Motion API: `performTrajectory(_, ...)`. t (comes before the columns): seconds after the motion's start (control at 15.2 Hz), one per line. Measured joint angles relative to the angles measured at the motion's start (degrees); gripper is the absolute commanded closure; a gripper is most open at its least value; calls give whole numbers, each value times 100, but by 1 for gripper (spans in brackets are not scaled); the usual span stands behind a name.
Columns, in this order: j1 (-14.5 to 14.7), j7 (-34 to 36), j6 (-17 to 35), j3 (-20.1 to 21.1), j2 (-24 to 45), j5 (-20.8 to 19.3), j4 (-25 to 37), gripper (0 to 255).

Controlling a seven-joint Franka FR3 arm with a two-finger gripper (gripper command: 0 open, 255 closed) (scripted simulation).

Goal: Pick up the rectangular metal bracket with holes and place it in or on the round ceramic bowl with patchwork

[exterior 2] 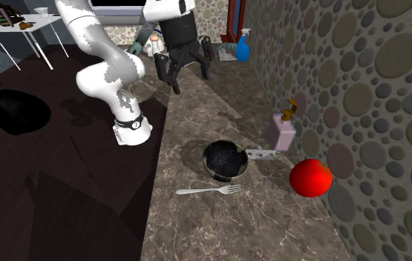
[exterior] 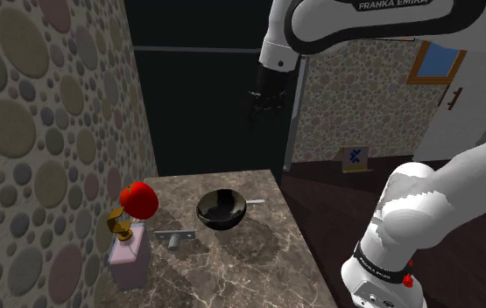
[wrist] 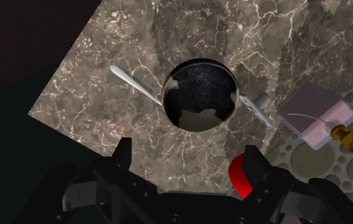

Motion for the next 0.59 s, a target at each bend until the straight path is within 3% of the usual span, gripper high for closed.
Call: performTrajectory(0.59, 250, 216, 1106, 643, 1523, -69, 138, 0)
